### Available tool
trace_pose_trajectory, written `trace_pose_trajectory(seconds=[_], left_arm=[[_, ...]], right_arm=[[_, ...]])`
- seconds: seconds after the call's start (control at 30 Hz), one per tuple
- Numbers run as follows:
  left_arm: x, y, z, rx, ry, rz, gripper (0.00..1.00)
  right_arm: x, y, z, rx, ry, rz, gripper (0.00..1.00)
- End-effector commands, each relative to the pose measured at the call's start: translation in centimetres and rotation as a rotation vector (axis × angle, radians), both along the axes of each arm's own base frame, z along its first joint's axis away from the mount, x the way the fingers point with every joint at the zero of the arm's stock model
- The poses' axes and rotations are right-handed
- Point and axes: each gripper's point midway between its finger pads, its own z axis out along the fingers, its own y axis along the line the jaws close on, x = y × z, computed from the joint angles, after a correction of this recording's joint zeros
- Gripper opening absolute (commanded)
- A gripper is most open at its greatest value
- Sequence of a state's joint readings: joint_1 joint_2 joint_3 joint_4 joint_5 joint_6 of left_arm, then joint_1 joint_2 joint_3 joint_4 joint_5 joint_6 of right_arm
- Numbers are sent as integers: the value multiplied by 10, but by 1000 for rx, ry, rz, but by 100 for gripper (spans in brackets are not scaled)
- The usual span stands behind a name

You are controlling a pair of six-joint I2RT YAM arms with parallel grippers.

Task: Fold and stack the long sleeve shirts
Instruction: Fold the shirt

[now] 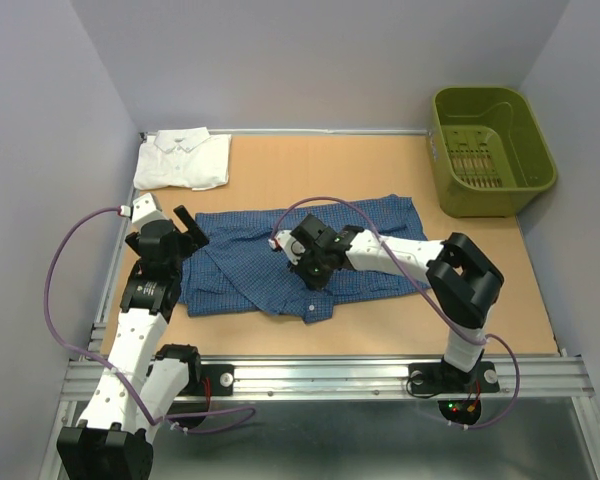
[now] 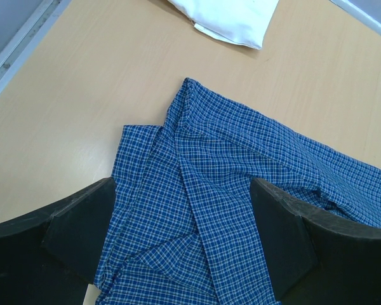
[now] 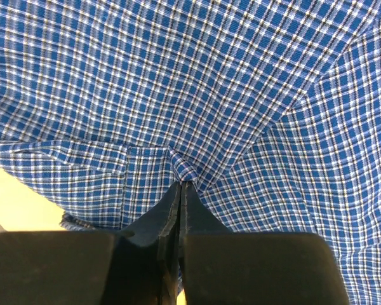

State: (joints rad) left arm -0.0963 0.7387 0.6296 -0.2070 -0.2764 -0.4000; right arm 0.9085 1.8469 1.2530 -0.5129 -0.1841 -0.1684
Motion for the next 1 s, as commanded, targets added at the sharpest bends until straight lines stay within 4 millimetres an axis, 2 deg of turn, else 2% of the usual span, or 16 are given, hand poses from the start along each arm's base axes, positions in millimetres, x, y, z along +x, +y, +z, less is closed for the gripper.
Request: trace_pose_trajectory(seconds=[0.0, 0.1, 0.2, 0.3, 0.5, 0.6, 0.77, 0.97], left_arm=[[4, 1, 3, 12, -26, -2, 98], [5, 0, 2, 13, -20, -8, 98], [5, -1, 3, 12, -23, -12, 98], [5, -2, 2, 13, -21, -25, 98], [8, -9, 4, 10, -32, -70, 98], [9, -13, 2, 8, -26, -89, 98], [9, -13, -2, 10, -14, -92, 98], [9, -12, -2, 12, -13, -85, 99]], right_arm=[[4, 11, 40, 107, -63, 11, 1], [4, 13, 67, 162, -95, 6, 1], [1, 14, 104, 235, -125, 9, 1], [-6, 15, 120, 273, -116, 24, 0], [-36, 22, 173, 411, -55, 118, 1], [-63, 22, 198, 495, 12, 206, 0], [-96, 11, 217, 549, 98, 286, 0], [-136, 4, 223, 562, 195, 358, 0]])
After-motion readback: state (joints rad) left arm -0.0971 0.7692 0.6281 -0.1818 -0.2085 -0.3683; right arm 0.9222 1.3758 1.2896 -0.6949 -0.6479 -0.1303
